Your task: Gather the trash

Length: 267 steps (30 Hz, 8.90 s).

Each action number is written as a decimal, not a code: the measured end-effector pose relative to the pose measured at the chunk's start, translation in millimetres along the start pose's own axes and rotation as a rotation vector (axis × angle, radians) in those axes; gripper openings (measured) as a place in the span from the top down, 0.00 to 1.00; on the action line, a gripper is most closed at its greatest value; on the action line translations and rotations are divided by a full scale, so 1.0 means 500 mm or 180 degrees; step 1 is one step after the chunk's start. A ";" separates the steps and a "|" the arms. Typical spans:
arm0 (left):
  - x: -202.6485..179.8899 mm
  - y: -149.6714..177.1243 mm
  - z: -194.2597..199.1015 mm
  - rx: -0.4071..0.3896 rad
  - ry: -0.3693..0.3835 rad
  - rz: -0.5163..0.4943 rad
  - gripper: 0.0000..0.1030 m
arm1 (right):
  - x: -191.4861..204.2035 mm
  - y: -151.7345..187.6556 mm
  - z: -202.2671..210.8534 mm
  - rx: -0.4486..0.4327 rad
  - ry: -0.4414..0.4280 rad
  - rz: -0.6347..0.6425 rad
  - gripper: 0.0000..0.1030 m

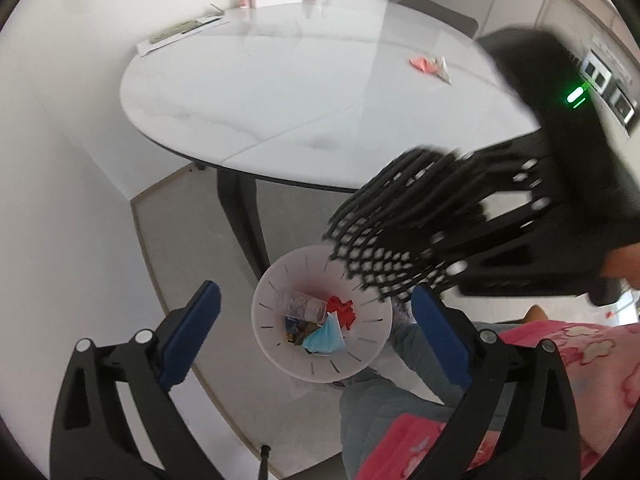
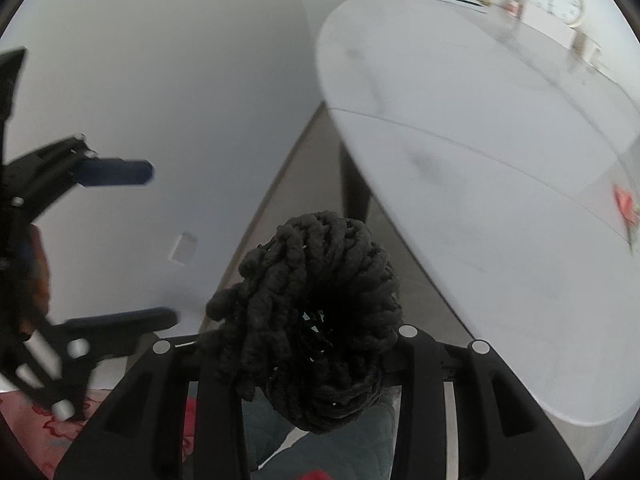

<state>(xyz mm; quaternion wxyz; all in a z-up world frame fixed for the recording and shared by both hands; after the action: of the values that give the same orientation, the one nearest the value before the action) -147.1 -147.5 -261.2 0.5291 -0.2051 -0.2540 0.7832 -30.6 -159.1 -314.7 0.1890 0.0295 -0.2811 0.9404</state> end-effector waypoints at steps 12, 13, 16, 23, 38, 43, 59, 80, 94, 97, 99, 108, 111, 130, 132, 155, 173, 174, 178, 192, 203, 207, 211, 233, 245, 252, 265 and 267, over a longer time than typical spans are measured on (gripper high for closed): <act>0.031 -0.022 0.027 -0.0050 -0.0210 0.0164 0.10 | -0.027 -0.041 0.015 -0.0153 0.0066 -0.0032 0.17; 0.028 -0.026 0.027 -0.0055 -0.0221 0.0143 0.10 | -0.035 -0.046 0.021 -0.0181 0.0112 -0.0030 0.15; 0.017 -0.043 0.026 -0.0064 -0.0203 0.0094 0.10 | -0.065 -0.055 0.049 -0.0273 0.0309 -0.0052 0.12; -0.031 -0.094 0.013 -0.0105 -0.0122 -0.0063 0.09 | -0.195 -0.052 0.152 -0.0487 0.0785 -0.0399 0.07; -0.192 -0.223 -0.065 -0.0153 0.0182 -0.0292 0.07 | -0.443 0.038 0.334 -0.0755 0.1401 -0.1213 0.02; -0.269 -0.288 -0.126 -0.0135 0.0231 -0.0390 0.07 | -0.527 0.055 0.369 -0.0781 0.1461 -0.1289 0.02; -0.456 -0.495 -0.397 0.0051 0.0106 -0.0113 0.07 | -0.842 0.014 0.269 -0.0366 0.0688 -0.0689 0.02; -0.480 -0.571 -0.635 0.0689 0.0780 -0.0967 0.08 | -0.946 -0.007 0.134 -0.0013 0.0663 -0.0995 0.04; -0.454 -0.588 -0.658 0.0748 0.0982 -0.1321 0.08 | -0.914 -0.022 0.085 0.0074 0.0600 -0.0974 0.38; -0.465 -0.582 -0.663 0.0785 0.0998 -0.1387 0.08 | -0.913 -0.024 0.080 0.0066 0.0598 -0.0975 0.55; -0.474 -0.582 -0.668 0.0817 0.1008 -0.1435 0.08 | -0.912 -0.020 0.077 0.0113 0.0608 -0.0960 0.68; -0.511 -0.579 -0.696 0.0866 0.1179 -0.1510 0.09 | -0.941 0.002 0.125 0.0031 0.0628 -0.1299 0.79; -0.519 -0.599 -0.713 0.0853 0.1239 -0.1545 0.18 | -0.951 0.008 0.147 -0.0004 0.0699 -0.1417 0.79; -0.535 -0.590 -0.727 0.0935 0.1160 -0.1270 0.75 | -0.979 0.005 0.174 -0.0099 0.0794 -0.1691 0.79; -0.548 -0.594 -0.741 0.0931 0.1115 -0.1180 0.75 | -0.977 0.001 0.179 -0.0108 0.0786 -0.1655 0.79; -0.391 -0.330 -0.229 0.0388 -0.0610 0.0819 0.75 | -0.566 -0.033 0.255 -0.0150 -0.0611 0.0164 0.78; -0.245 -0.027 -0.145 0.0653 -0.0466 0.1264 0.75 | -0.218 -0.005 0.123 0.0261 -0.0857 0.0716 0.77; -0.222 -0.012 -0.145 0.0661 -0.0363 0.1209 0.75 | -0.210 -0.005 0.112 0.0272 -0.0806 0.0636 0.77; -0.201 0.018 -0.196 0.0781 -0.0099 0.0995 0.75 | -0.202 0.009 0.094 0.0308 -0.0575 0.0454 0.77; -0.176 0.084 -0.250 0.0906 0.0211 0.0749 0.34 | -0.165 0.050 0.049 0.0459 -0.0397 0.0237 0.77; -0.174 0.035 -0.146 0.0712 -0.0054 0.0539 0.15 | -0.120 0.047 0.053 0.0408 -0.0689 0.0555 0.77; -0.167 0.043 -0.096 0.0755 -0.0234 0.0504 0.13 | -0.095 0.052 0.039 0.0478 -0.0894 0.0717 0.65; -0.153 0.055 -0.071 0.0821 -0.0396 0.0589 0.13 | -0.066 0.063 0.010 0.0545 -0.1004 0.0869 0.38; -0.128 -0.289 -0.096 0.0239 -0.0262 -0.0083 0.07 | -0.292 -0.110 0.174 -0.0359 0.0340 -0.0411 0.02; -0.174 -0.412 -0.139 0.0106 0.0834 -0.1431 0.07 | -0.311 -0.017 0.309 -0.0850 0.1866 -0.2286 0.02; -0.232 -0.413 -0.111 0.0061 0.1251 -0.1882 0.07 | -0.250 0.063 0.364 -0.0958 0.2277 -0.2825 0.02; -0.284 -0.407 -0.097 0.0000 0.1241 -0.1887 0.07 | -0.240 0.119 0.425 -0.1078 0.2419 -0.2915 0.02; -0.283 -0.410 -0.100 0.0007 0.1226 -0.1864 0.07 | -0.241 0.120 0.426 -0.1082 0.2398 -0.2910 0.02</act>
<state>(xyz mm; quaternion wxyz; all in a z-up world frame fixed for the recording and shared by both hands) 81.4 -206.8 -166.8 0.7697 -0.2669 -0.1968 0.5455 47.9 -361.1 -186.0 0.6614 -0.2178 -0.2999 0.6520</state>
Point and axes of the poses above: each gripper's, at about its wrist camera, not at the fingertips, and z roughly against the way its jaws point, x to its left, y to its underside, the point moved 4 cm from there along -z, roughly the way its jaws point, and after that the axes turned 12 degrees about -x, right-handed, at the moved point
